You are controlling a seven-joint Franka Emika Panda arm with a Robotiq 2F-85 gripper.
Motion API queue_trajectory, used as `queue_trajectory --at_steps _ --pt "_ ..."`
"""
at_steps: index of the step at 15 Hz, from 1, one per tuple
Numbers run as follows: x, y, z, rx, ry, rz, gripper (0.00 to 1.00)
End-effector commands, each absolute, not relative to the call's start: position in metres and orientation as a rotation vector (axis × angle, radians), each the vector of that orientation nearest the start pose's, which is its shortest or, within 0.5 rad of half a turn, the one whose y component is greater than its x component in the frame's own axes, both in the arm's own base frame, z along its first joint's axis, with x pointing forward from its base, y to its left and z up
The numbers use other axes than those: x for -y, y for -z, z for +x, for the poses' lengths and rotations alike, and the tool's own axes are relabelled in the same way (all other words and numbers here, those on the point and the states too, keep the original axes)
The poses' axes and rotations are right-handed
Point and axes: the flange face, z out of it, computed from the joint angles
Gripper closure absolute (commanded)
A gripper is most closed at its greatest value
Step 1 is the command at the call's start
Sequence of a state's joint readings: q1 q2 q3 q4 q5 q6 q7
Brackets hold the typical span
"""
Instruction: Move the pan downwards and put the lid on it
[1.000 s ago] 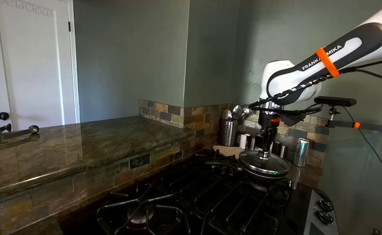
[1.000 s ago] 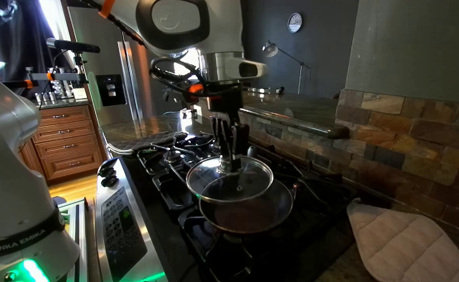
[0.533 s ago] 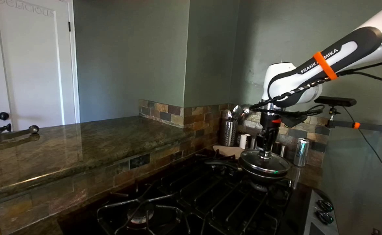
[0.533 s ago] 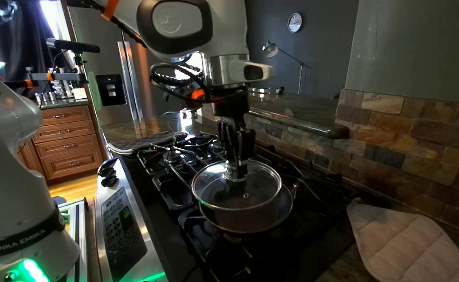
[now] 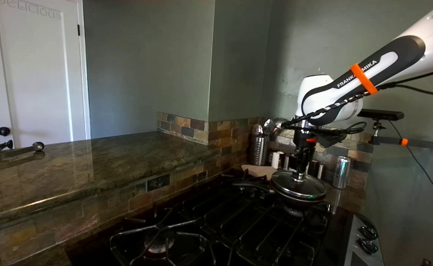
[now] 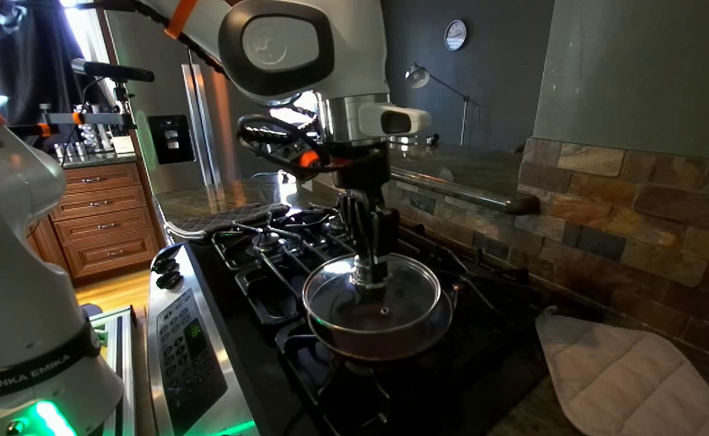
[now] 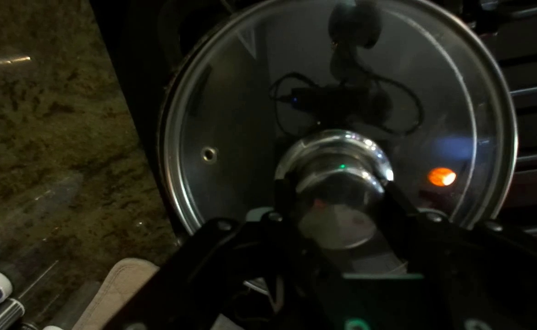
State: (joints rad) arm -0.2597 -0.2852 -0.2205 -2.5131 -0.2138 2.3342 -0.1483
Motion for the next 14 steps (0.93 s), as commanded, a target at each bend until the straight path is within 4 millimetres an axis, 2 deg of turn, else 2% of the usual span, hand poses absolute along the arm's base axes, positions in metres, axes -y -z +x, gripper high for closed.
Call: queue_trajectory --at_steps 1,14 --pt "0.212 -0.39 0.397 -0.344 0.127 -3.264 0.77" --pt "0.223 -0.381 0.402 -0.439 0.136 -3.255 0.77"
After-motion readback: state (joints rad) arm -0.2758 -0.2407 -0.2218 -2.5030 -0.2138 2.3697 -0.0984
